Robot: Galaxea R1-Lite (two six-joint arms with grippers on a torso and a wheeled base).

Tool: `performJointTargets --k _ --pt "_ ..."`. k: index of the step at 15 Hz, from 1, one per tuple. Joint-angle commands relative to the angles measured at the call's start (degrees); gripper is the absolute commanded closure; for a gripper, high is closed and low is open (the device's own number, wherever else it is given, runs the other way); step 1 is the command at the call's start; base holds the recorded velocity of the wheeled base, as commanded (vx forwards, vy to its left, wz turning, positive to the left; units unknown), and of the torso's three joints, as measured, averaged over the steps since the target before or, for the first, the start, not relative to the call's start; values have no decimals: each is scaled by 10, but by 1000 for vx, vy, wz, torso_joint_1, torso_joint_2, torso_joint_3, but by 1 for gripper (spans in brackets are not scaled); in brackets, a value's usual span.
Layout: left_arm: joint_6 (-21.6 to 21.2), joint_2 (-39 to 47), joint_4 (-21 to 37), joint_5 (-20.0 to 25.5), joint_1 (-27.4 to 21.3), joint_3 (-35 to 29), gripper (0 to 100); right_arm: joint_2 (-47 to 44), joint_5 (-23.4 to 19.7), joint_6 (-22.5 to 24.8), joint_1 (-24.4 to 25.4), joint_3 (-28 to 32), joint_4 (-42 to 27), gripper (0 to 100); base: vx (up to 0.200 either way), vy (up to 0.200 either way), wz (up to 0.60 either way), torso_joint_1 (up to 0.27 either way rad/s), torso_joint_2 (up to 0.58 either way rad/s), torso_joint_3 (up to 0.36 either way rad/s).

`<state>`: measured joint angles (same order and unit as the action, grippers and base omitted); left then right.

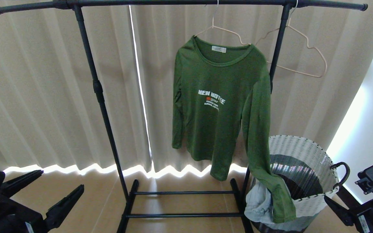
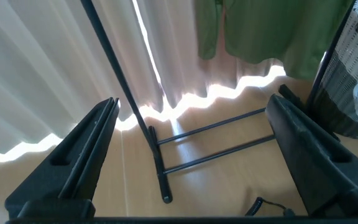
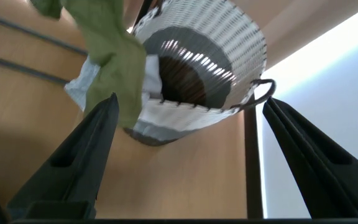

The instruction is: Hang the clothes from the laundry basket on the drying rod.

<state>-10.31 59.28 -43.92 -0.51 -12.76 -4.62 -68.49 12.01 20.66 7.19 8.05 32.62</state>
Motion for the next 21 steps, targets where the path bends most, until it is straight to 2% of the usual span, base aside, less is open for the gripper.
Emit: performJointTargets --k 1,7,12,16,21 --pt "4 2 0 0 -1 0 0 -3 0 0 0 -1 -1 0 0 0 0 -22 66 46" --pt "10 1 0 0 -19 -7 0 -3 0 0 1 -1 -3 0 0 0 0 0 0 0" --pt "8 -1 0 0 -19 -7 0 -6 -1 -1 4 -2 -4 0 200 0 0 0 3 5" --pt "6 -1 0 -1 -19 -6 0 -10 -27 0 4 -1 -4 0 200 0 0 7 7 5" --pt "6 -1 -1 -1 -19 -5 0 -88 -37 0 4 17 6 0 0 0 0 0 0 0"
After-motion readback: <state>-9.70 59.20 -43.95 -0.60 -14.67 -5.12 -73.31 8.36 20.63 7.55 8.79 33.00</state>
